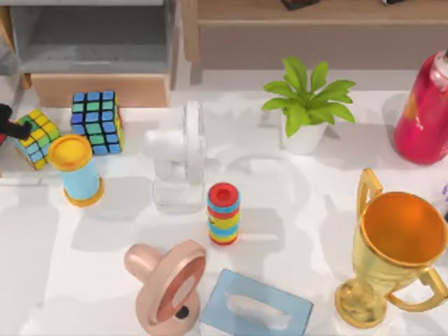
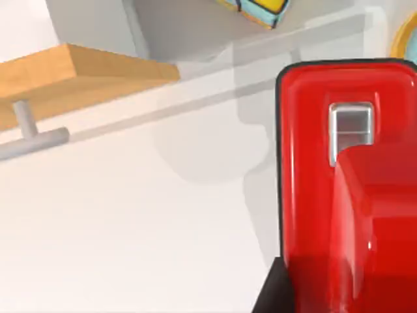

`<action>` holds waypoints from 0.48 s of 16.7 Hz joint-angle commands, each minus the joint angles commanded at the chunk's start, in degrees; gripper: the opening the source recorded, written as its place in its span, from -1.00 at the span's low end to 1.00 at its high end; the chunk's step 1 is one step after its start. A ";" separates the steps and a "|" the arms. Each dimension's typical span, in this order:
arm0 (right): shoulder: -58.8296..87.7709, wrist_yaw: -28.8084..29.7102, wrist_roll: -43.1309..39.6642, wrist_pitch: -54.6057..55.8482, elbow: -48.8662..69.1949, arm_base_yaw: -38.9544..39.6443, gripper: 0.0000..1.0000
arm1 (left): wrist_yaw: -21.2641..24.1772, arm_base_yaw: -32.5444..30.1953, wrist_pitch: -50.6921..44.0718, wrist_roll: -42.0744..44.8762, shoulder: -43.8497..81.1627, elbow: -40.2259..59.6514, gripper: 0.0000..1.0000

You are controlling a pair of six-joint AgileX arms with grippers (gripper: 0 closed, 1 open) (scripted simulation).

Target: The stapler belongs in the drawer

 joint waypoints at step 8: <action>0.00 0.00 0.00 0.00 0.00 0.00 1.00 | 0.61 10.09 -10.22 -1.35 26.54 42.50 -1.00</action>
